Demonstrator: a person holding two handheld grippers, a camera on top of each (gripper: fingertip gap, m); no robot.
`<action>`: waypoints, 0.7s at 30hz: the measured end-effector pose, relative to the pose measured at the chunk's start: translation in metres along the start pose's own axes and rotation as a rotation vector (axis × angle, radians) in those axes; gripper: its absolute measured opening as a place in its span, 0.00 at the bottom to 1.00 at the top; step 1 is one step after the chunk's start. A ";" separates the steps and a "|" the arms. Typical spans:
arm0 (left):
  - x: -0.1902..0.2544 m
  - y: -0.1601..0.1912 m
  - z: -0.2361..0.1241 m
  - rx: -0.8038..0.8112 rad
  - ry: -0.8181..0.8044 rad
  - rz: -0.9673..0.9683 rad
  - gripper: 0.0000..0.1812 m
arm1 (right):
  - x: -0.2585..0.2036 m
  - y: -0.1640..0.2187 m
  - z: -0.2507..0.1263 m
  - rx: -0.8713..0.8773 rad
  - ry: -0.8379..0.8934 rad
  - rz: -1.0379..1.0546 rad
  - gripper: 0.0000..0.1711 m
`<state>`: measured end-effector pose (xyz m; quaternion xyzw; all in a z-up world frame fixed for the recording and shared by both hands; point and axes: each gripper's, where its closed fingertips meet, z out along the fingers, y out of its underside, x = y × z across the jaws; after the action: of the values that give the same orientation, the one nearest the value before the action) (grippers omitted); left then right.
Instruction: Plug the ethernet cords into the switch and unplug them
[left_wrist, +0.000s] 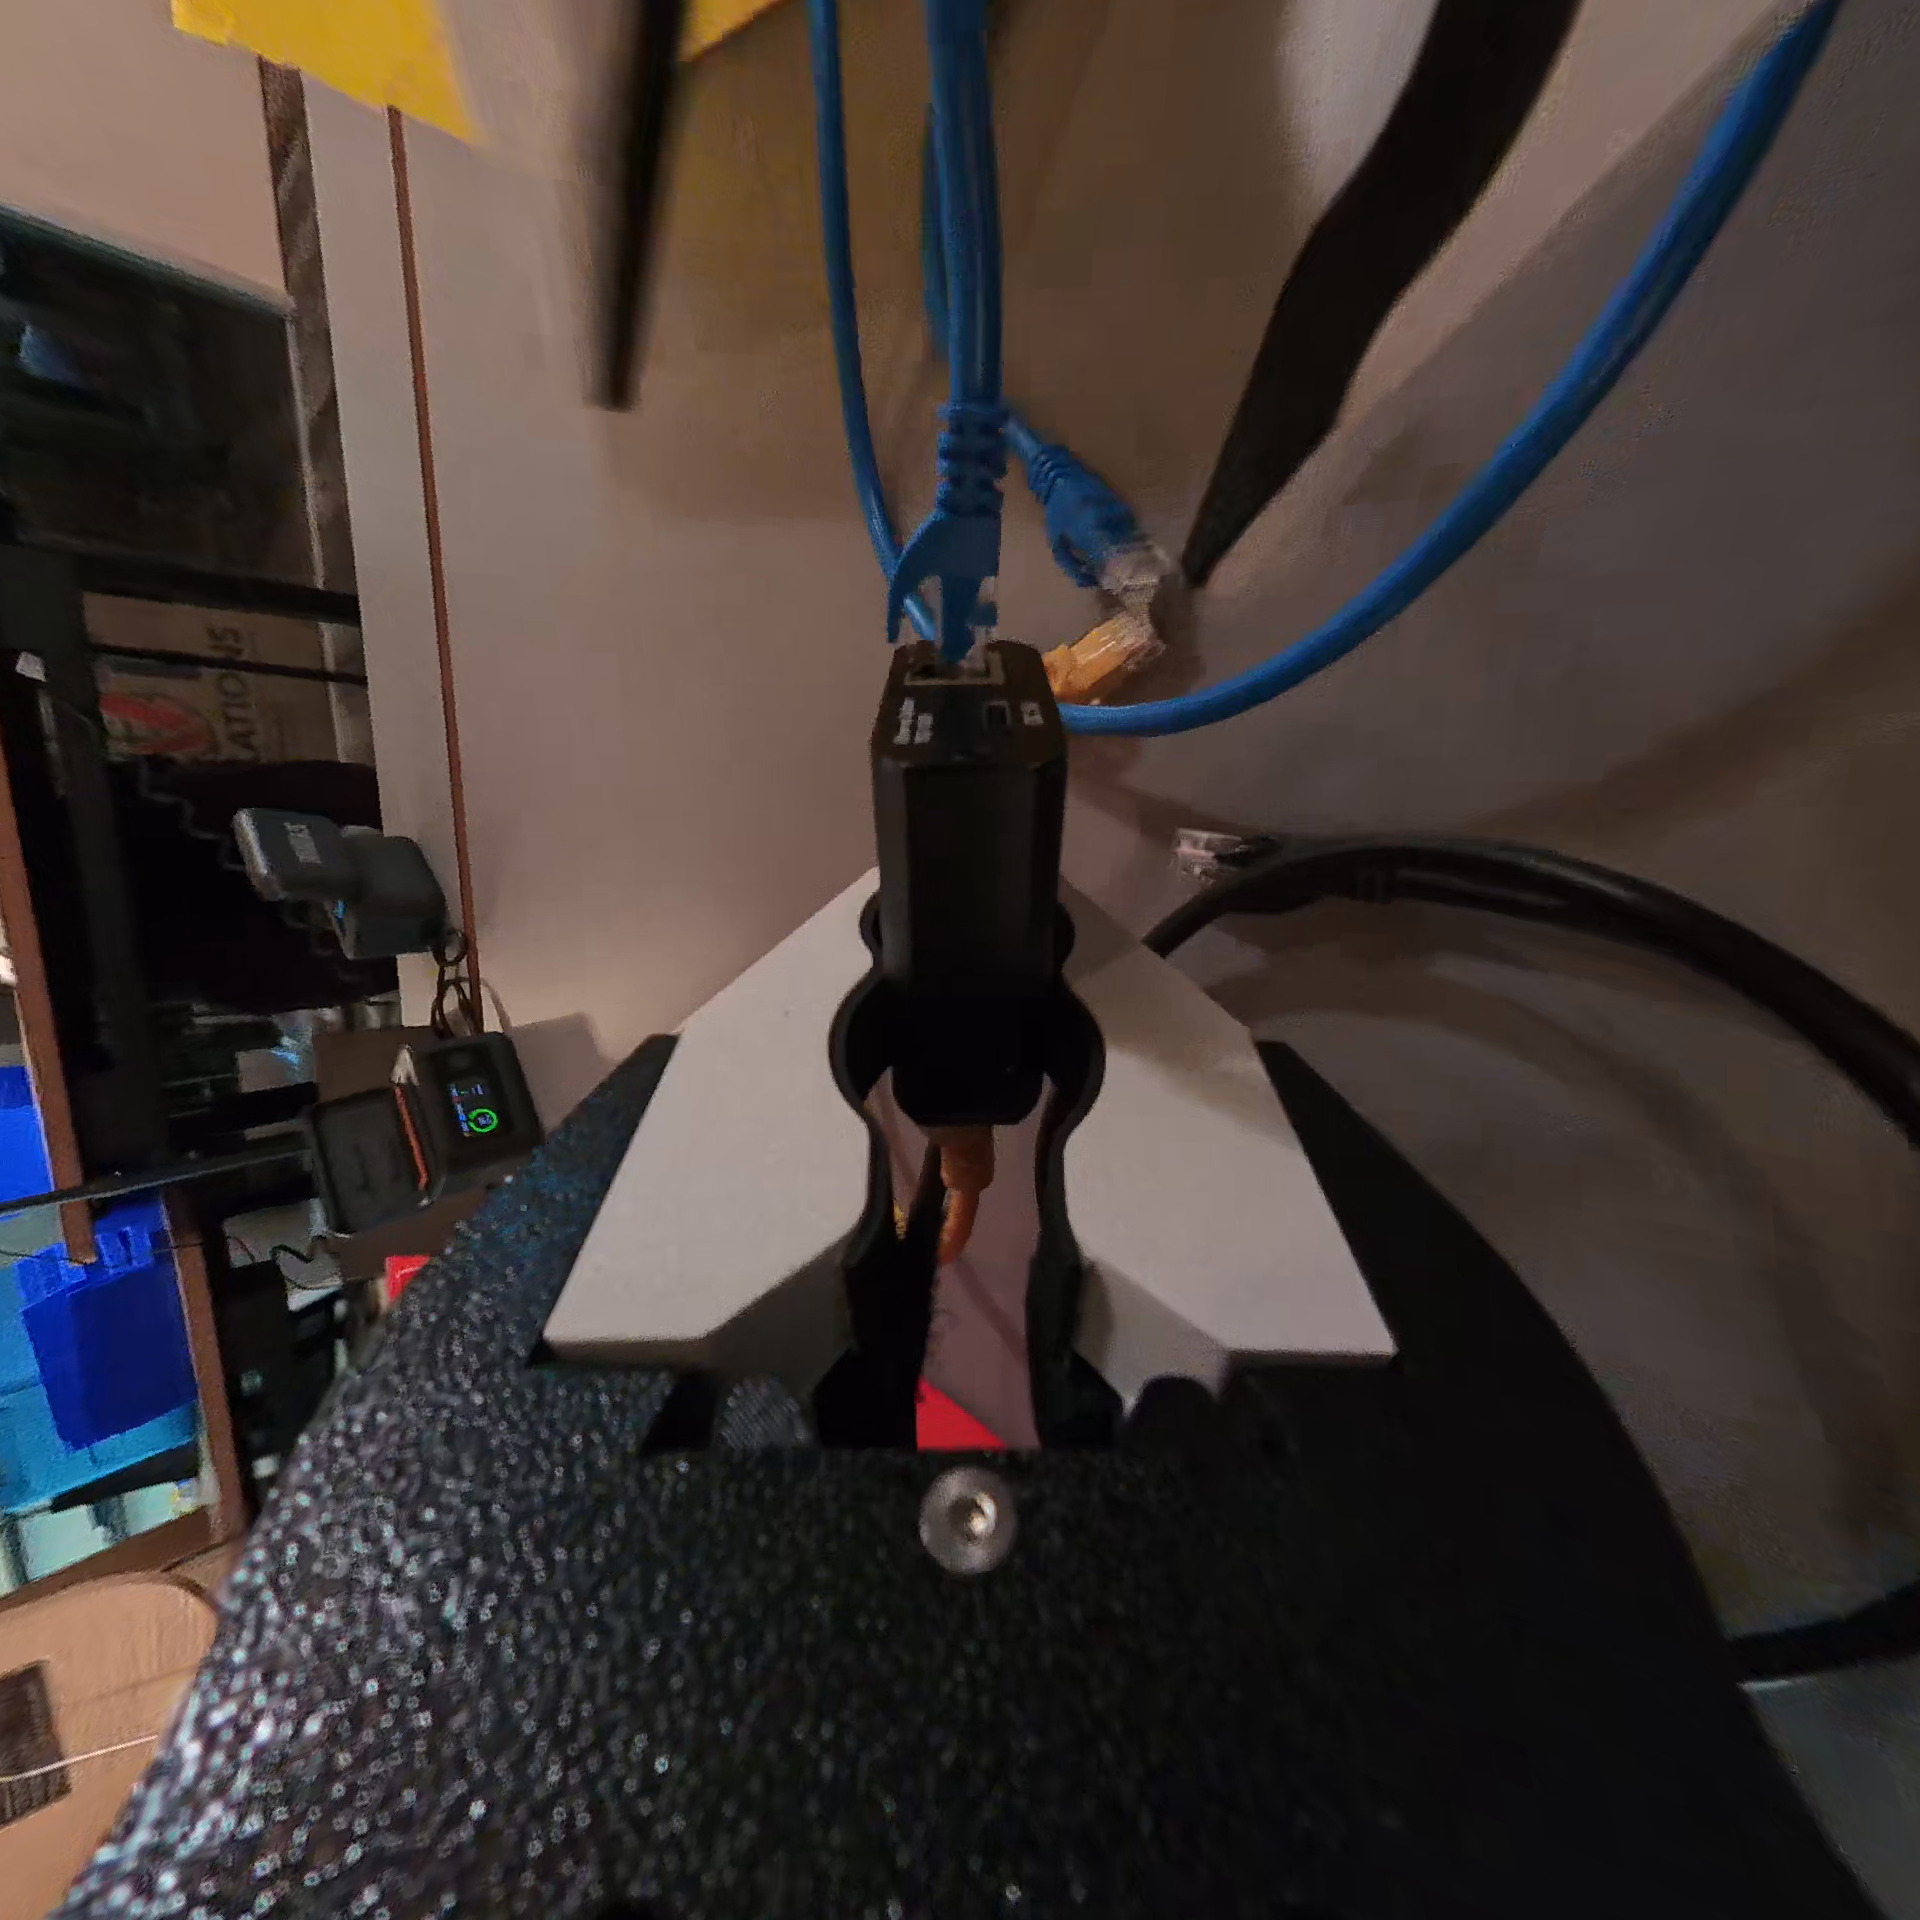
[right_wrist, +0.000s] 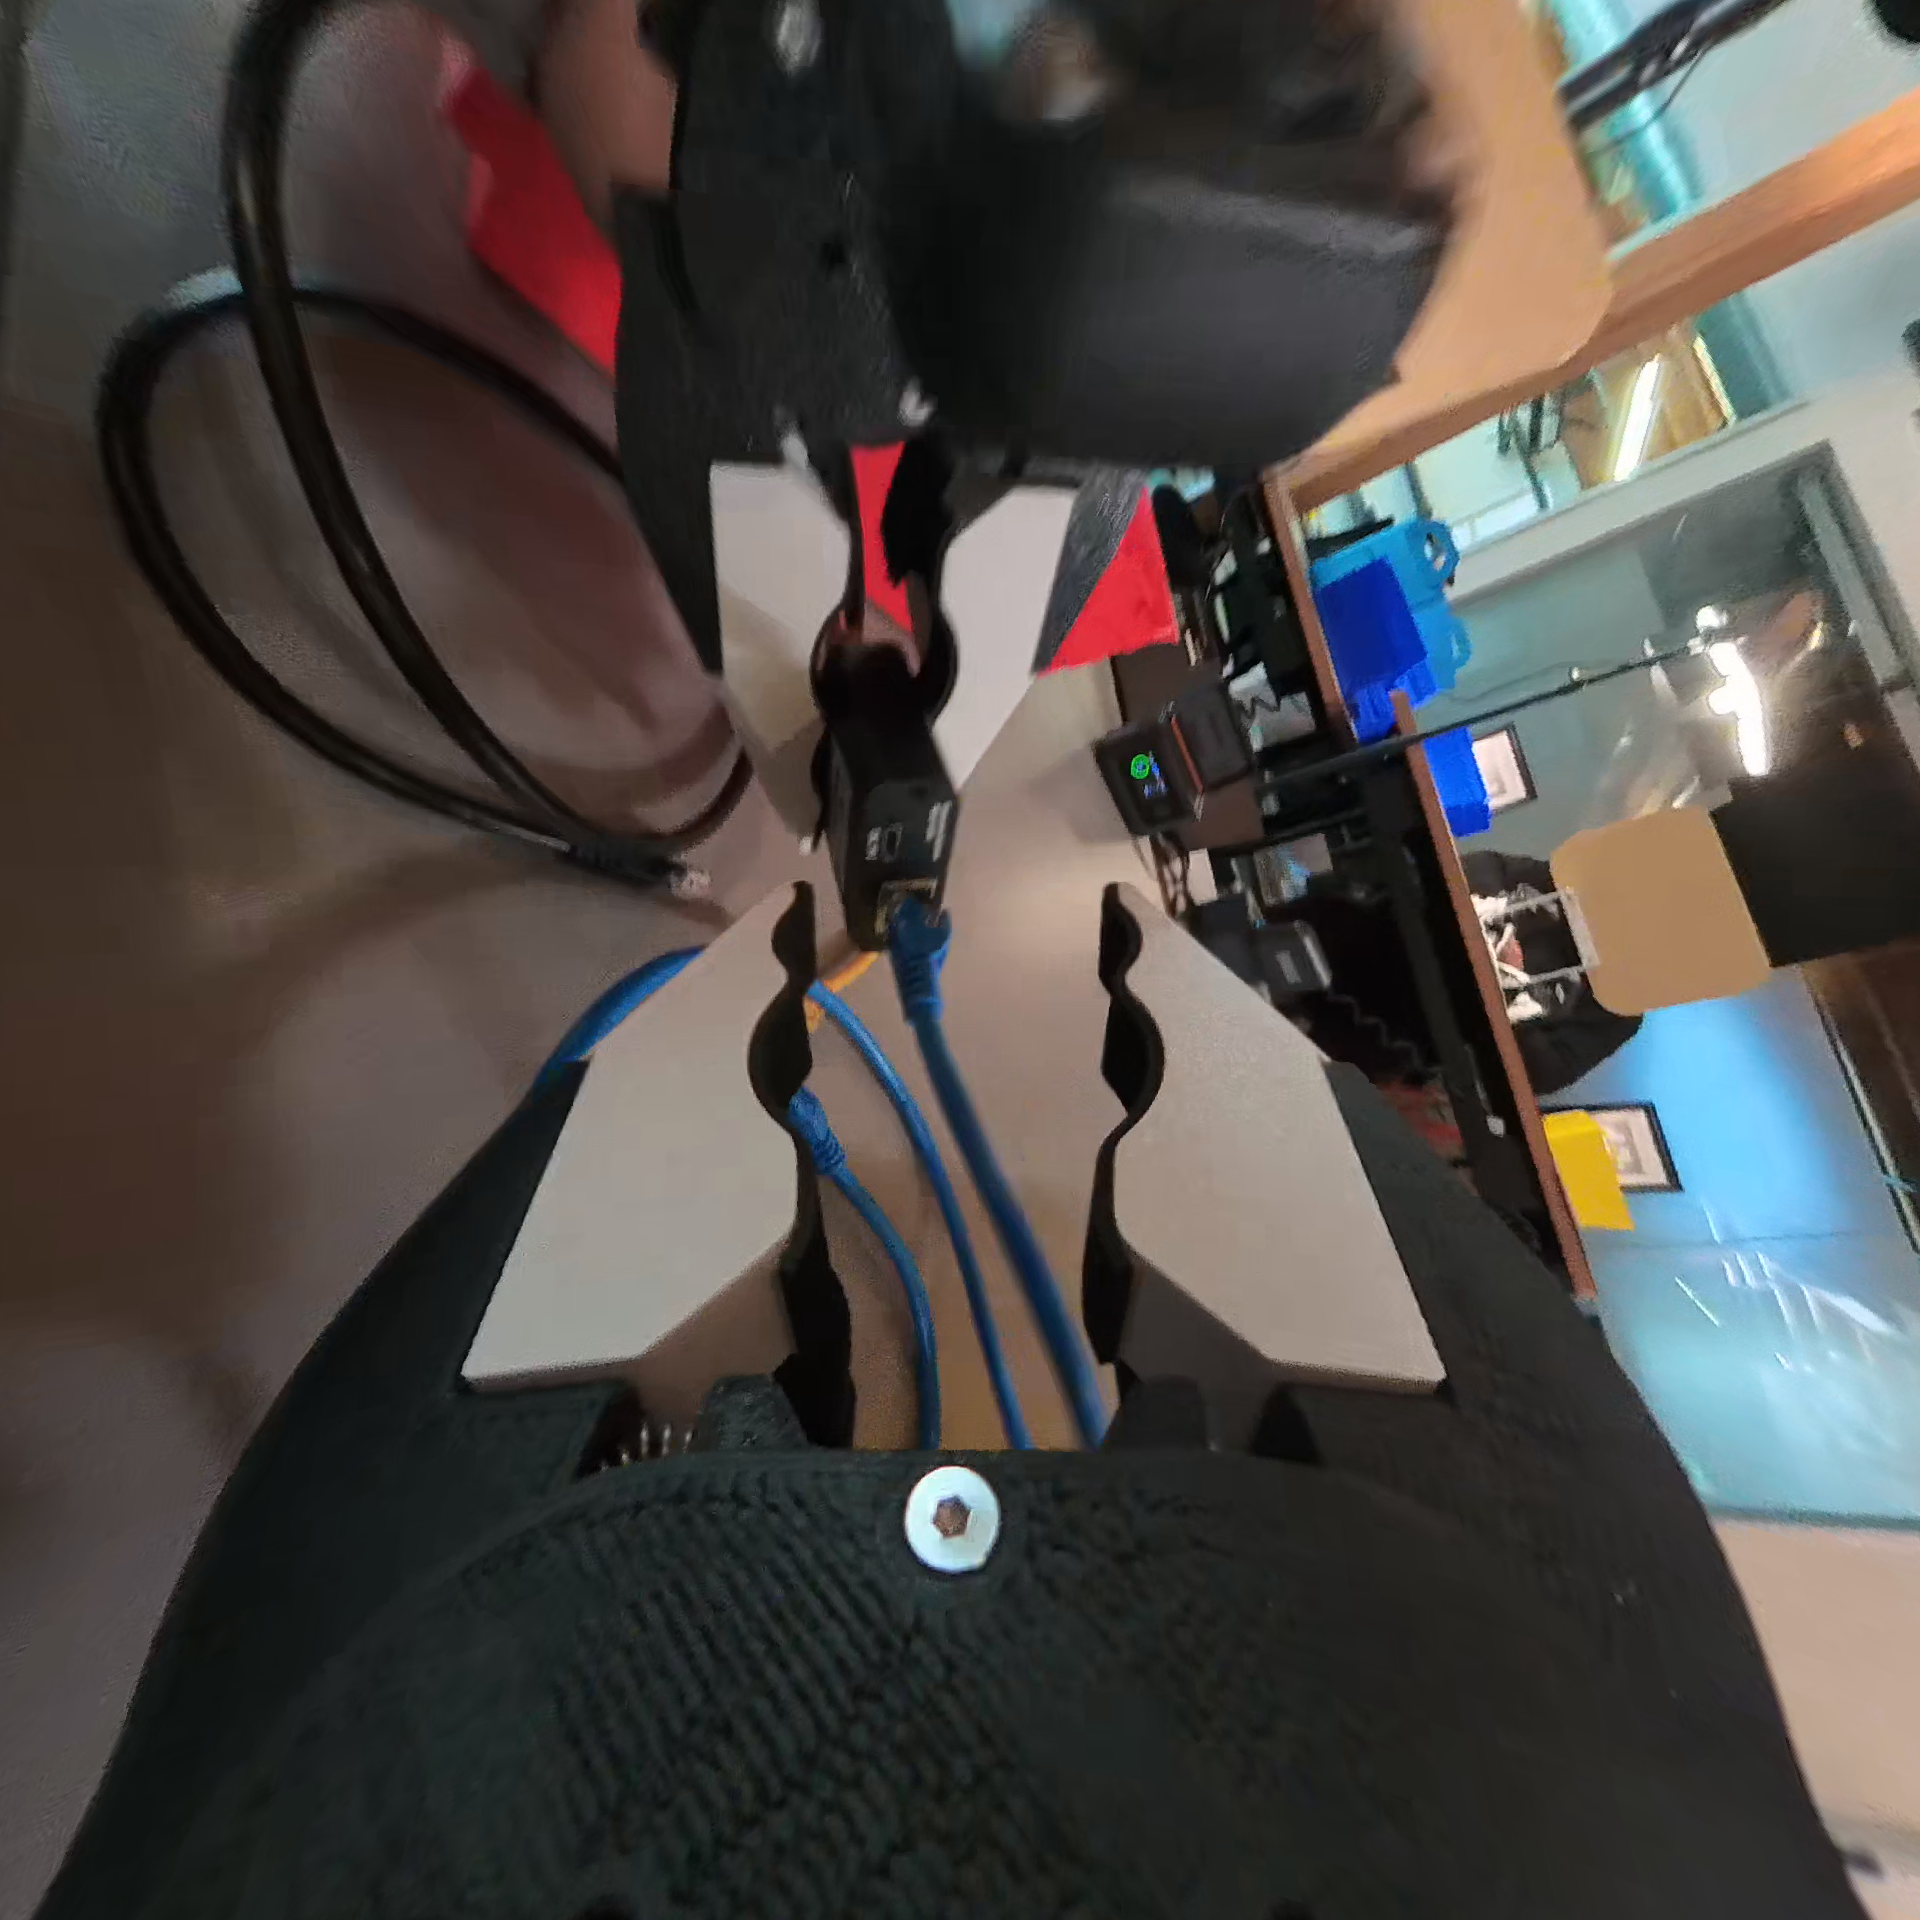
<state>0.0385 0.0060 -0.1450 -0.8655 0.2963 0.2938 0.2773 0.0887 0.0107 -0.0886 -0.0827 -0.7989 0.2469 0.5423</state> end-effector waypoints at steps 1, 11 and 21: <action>0.001 0.000 0.001 -0.001 -0.007 0.024 0.12 | 0.002 -0.006 -0.002 0.025 0.002 0.005 0.31; 0.007 -0.010 0.003 0.054 -0.026 0.067 0.12 | -0.024 0.029 0.009 -0.288 -0.101 -0.212 0.16; 0.007 -0.021 -0.003 0.137 0.016 -0.026 0.12 | -0.012 0.022 0.005 -0.199 -0.057 -0.108 0.10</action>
<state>0.0585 0.0161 -0.1410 -0.8504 0.3068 0.2624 0.3375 0.0861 0.0234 -0.1100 -0.0859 -0.8378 0.1388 0.5210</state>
